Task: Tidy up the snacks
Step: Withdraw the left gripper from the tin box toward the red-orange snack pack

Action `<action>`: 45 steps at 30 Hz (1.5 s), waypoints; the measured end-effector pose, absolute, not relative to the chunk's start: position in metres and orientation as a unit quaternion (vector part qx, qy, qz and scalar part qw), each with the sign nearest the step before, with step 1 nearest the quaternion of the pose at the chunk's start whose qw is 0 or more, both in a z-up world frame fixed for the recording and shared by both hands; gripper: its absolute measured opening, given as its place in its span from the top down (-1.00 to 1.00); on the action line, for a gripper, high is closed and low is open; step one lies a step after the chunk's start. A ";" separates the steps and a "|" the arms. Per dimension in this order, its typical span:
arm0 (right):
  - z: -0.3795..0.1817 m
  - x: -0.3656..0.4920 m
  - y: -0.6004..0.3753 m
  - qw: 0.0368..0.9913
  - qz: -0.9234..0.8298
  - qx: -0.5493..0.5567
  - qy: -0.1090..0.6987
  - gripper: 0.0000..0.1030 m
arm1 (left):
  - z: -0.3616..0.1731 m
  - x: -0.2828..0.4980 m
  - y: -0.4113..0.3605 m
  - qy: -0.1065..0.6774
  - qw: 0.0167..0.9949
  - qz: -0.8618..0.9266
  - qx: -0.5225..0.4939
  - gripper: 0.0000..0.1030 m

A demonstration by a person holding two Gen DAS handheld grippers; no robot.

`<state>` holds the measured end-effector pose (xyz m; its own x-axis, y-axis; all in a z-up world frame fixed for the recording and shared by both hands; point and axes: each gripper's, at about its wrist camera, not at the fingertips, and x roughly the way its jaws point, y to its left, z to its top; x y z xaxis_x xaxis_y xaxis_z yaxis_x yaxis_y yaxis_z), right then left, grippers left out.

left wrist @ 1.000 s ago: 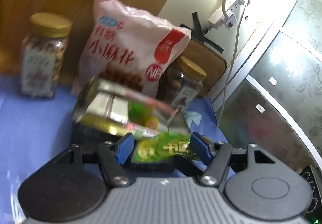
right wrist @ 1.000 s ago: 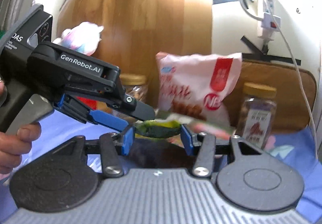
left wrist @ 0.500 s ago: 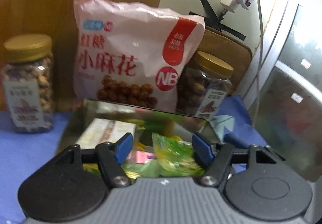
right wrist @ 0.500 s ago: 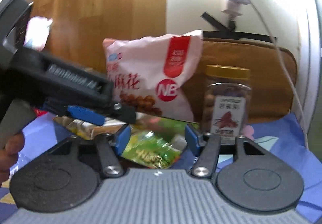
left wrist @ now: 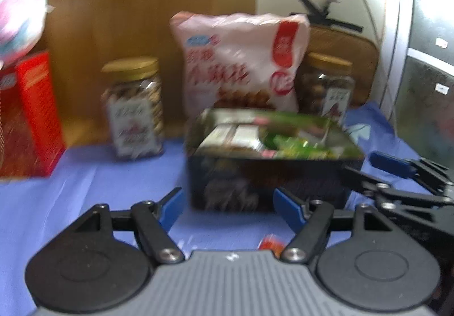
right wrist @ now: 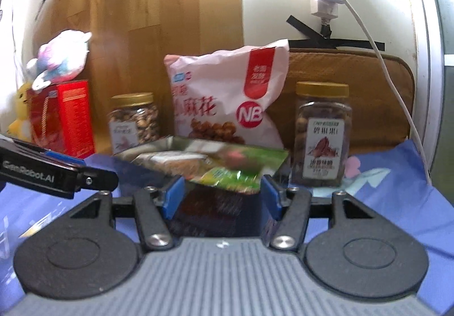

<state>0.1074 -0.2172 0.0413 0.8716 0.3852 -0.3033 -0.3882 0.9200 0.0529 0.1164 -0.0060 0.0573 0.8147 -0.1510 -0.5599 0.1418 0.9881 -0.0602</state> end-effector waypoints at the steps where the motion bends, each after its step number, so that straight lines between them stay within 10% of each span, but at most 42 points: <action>1: 0.040 0.100 -0.217 0.966 0.204 -0.001 0.160 -0.20 | 0.053 0.112 -0.001 0.301 0.951 -0.071 -0.012 -0.39; 18: 0.005 0.052 -0.200 0.931 0.247 0.013 0.267 -0.21 | 0.005 0.076 0.042 0.345 0.938 -0.017 -0.027 -0.59; 38: 0.001 0.059 -0.169 0.920 0.241 -0.114 0.287 -0.86 | 0.002 0.068 0.061 0.309 0.946 -0.047 -0.085 -0.64; 43: 0.002 0.065 -0.158 0.914 0.259 -0.137 0.281 -0.78 | 0.006 0.061 0.065 0.279 0.954 -0.049 -0.098 -0.64; 45: 0.004 0.069 -0.156 0.905 0.286 -0.118 0.291 -0.30 | 0.007 0.059 0.066 0.269 0.957 -0.046 -0.099 -0.65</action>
<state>0.0690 -0.1560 0.0037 0.6668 0.4491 -0.5947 -0.5868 0.8084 -0.0475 0.0587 0.0655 0.0075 0.8506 -0.1407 -0.5066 0.0345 0.9764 -0.2134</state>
